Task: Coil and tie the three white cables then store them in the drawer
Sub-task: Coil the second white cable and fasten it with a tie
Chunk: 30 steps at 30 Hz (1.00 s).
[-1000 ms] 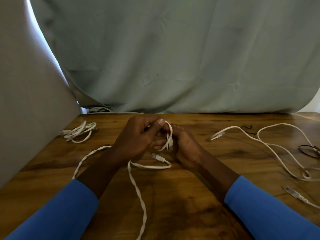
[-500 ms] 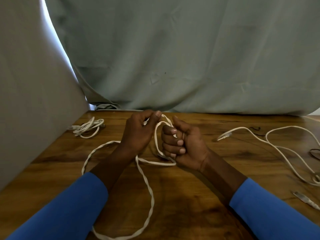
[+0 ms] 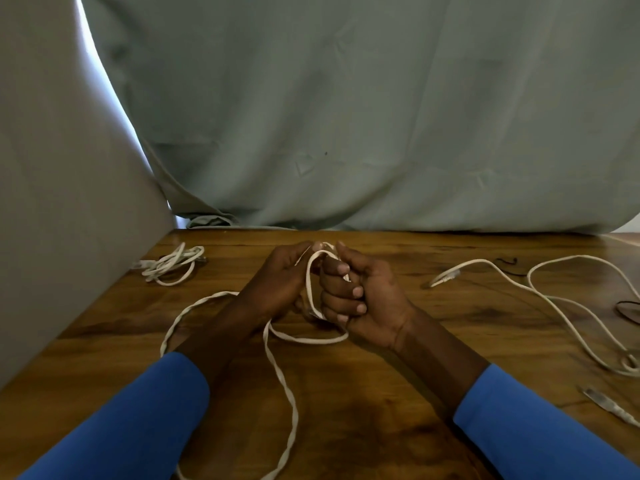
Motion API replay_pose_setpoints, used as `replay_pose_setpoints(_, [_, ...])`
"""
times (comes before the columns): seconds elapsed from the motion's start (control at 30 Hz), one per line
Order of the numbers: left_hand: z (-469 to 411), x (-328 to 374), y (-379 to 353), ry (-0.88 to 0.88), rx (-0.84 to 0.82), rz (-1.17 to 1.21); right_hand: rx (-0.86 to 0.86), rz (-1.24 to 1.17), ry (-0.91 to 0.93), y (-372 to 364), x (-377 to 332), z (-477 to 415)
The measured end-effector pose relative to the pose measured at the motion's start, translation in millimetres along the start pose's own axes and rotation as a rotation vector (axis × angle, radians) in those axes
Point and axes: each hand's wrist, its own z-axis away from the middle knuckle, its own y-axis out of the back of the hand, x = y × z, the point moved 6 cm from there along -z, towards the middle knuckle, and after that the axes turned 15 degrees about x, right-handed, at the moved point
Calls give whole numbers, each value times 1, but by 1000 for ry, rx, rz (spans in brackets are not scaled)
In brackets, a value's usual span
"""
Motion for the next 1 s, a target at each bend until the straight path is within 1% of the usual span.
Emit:
replay_pose_setpoints(0.03, [1, -2, -3, 46, -5, 56, 9, -9, 10, 0, -1, 0])
replay_pose_setpoints(0.1, [2, -2, -7, 113, 14, 87, 34, -52, 37, 3, -5, -2])
replay_pose_setpoints(0.17, [3, 2, -12, 114, 14, 68, 50, -92, 69, 7, -9, -5])
replay_pose_setpoints(0.23, [3, 8, -13, 43, 33, 61, 108, -95, 105, 12, -12, -8])
replay_pose_setpoints(0.3, [2, 10, -13, -47, 51, 53, 222, -83, 121, 17, -12, -9])
replay_pose_setpoints(0.4, [0, 10, -9, -208, 115, -59, 351, -47, 147, 20, -10, -8])
replay_pose_setpoints(0.5, [-4, 7, -3, -279, 192, -124, 379, -39, 149, 19, -9, -10])
replay_pose_setpoints(0.57, [-4, 5, -3, -235, 191, -106, 336, -79, 138, 16, -12, -11])
replay_pose_setpoints(0.63, [-2, -1, -8, -150, 142, -94, 266, -133, 127, 13, -15, -9])
replay_pose_setpoints(0.67, [-2, -2, -10, -144, 118, -127, 243, -153, 127, 12, -15, -7])
replay_pose_setpoints(0.73, [0, -1, -13, -177, 79, -218, 235, -202, 144, 10, -19, -4])
replay_pose_setpoints(0.8, [2, 3, -15, -199, 25, -296, 246, -278, 215, 12, -32, -1])
replay_pose_setpoints(0.83, [3, 3, -17, -191, -30, -341, 252, -318, 266, 17, -42, 1])
replay_pose_setpoints(0.93, [12, -6, -29, -130, -264, -478, 283, -378, 410, 34, -68, 5])
replay_pose_setpoints(1.0, [17, -4, -37, -170, -359, -571, 360, -363, 497, 47, -77, 6])
